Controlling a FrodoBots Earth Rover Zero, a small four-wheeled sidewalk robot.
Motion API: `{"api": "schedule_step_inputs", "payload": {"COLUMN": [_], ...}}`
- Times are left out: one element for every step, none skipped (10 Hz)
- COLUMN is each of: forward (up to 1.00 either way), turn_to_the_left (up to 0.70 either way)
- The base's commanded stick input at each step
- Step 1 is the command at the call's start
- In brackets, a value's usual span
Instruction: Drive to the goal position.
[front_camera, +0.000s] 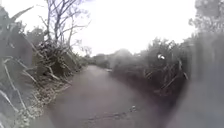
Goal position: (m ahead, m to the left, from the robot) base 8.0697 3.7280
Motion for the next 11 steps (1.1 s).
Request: {"api": "schedule_step_inputs", "payload": {"forward": [0.7,0.7,0.7,0.7,0.7,0.7,0.7,0.7,0.7,0.7,0.7], "turn_to_the_left": [0.0,0.0,0.0,0.0,0.0,0.0,0.0,0.0,0.0,0.0,0.0]}}
